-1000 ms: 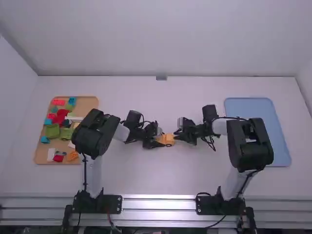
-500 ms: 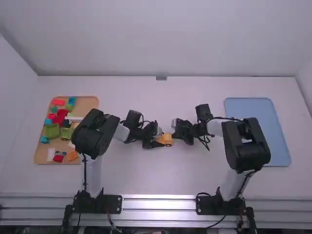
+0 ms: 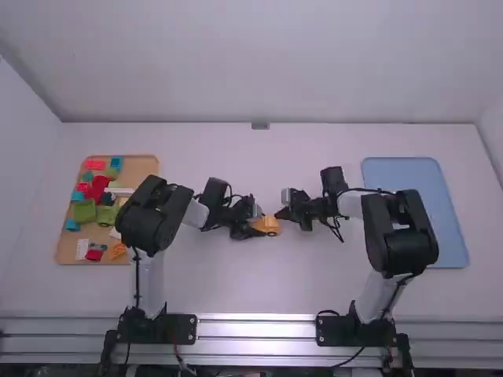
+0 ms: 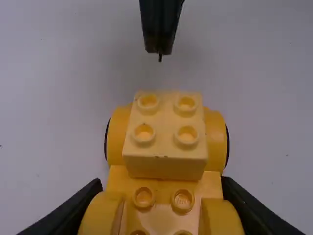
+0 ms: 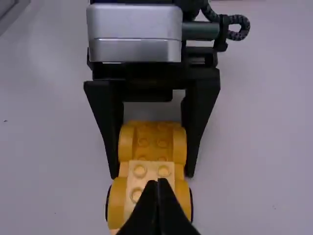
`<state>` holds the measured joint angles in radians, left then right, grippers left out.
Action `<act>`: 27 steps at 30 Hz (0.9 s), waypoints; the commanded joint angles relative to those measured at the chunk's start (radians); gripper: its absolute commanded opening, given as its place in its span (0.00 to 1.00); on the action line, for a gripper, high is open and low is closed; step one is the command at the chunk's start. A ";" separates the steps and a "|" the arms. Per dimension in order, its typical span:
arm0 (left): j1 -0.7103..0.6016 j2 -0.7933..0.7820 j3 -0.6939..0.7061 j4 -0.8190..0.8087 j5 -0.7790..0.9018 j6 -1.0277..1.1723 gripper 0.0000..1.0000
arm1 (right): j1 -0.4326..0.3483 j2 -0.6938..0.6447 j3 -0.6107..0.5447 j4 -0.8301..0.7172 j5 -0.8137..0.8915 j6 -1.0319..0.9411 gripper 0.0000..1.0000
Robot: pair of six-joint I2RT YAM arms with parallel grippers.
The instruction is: Assemble lego blocks to make yellow taxi
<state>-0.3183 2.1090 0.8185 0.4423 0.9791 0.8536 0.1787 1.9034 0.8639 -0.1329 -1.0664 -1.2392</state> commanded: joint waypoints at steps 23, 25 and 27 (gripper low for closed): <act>-0.009 0.034 -0.027 -0.035 -0.083 -0.034 0.40 | 0.105 -0.030 0.007 -0.058 0.045 -0.031 0.00; -0.009 0.034 -0.027 -0.035 -0.082 -0.034 0.39 | 0.071 -0.048 0.007 -0.059 -0.050 -0.074 0.00; -0.009 0.034 -0.026 -0.035 -0.083 -0.034 0.39 | 0.035 -0.053 0.007 -0.039 -0.094 -0.075 0.00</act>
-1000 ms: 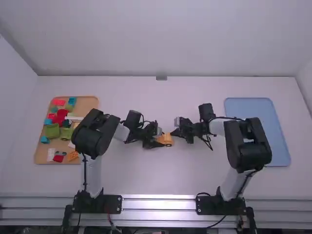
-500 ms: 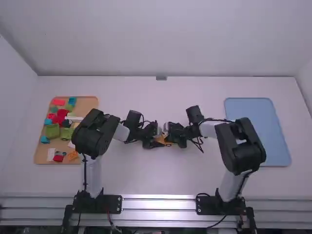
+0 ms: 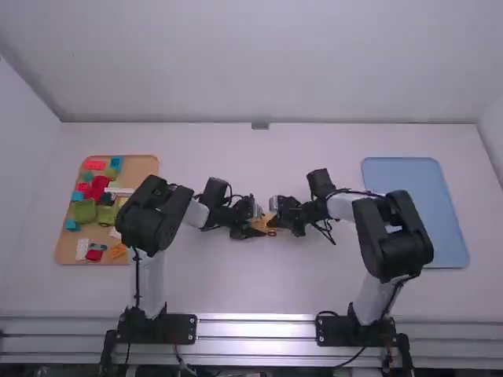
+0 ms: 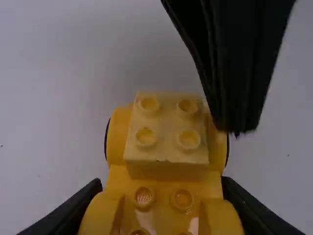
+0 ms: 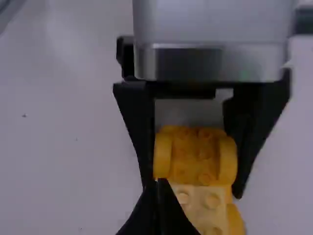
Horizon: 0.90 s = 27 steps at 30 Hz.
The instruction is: Assemble lego blocks to make yellow taxi
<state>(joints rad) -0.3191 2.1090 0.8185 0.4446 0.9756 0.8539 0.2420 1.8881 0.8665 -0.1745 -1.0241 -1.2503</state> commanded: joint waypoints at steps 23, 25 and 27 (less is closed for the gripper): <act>-0.008 0.034 -0.027 -0.025 -0.079 -0.034 0.38 | 0.092 -0.029 0.003 -0.047 0.448 0.228 0.00; -0.008 0.034 -0.027 -0.025 -0.079 -0.034 0.38 | 0.087 -0.032 0.004 -0.014 0.364 0.192 0.00; -0.008 0.034 -0.027 -0.026 -0.079 -0.035 0.38 | 0.072 -0.042 0.003 0.025 0.257 0.163 0.00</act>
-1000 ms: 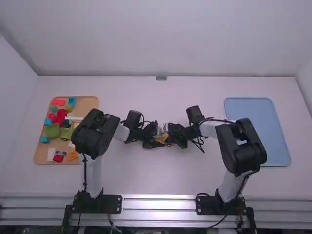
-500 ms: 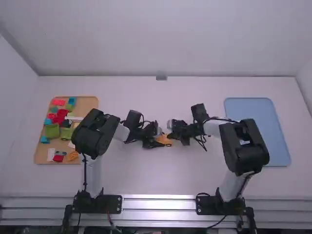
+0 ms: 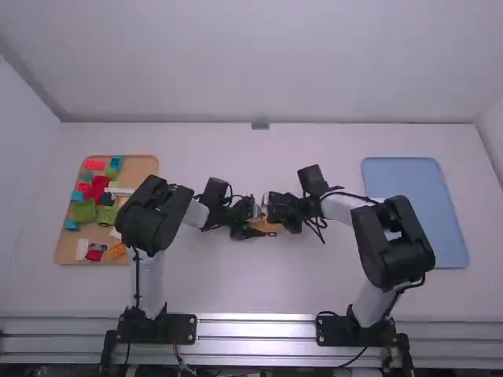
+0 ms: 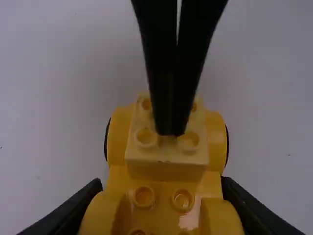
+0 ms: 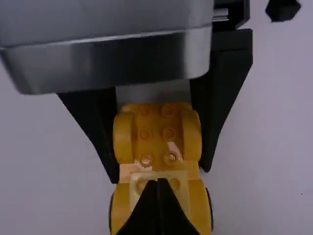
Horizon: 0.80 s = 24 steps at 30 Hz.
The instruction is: Assemble lego blocks to make yellow taxi
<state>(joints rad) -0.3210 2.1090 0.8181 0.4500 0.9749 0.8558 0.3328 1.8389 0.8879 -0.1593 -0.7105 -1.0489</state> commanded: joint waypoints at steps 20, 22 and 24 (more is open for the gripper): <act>-0.006 0.034 -0.026 0.025 -0.153 -0.142 0.58 | -0.146 -0.114 -0.021 0.257 -0.045 0.425 0.99; -0.006 0.034 -0.026 0.024 -0.153 -0.142 0.59 | -0.128 -0.132 -0.029 0.262 0.009 0.446 0.99; -0.006 0.034 -0.026 0.020 -0.153 -0.142 0.62 | -0.100 -0.168 -0.065 0.312 0.099 0.482 0.98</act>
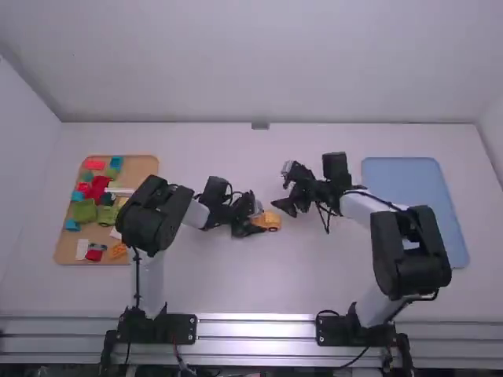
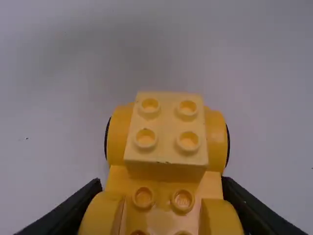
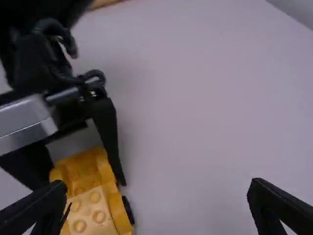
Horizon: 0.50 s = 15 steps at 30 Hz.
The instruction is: Assemble lego blocks to make yellow taxi
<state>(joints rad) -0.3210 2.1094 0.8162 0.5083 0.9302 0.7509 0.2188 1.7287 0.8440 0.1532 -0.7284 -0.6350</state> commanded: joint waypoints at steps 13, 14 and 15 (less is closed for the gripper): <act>-0.006 0.034 -0.024 -0.051 -0.113 -0.037 0.99 | -0.013 -0.217 -0.318 0.471 0.080 0.275 0.99; -0.006 0.033 -0.024 -0.052 -0.113 -0.037 0.99 | -0.035 -0.217 -0.318 0.468 0.043 0.277 0.99; -0.006 0.032 -0.024 -0.052 -0.114 -0.037 0.99 | -0.047 -0.217 -0.318 0.469 0.024 0.284 0.99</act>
<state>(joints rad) -0.3229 2.1090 0.8192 0.4988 0.9401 0.7559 0.1982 1.5192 0.5278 0.6174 -0.6201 -0.3965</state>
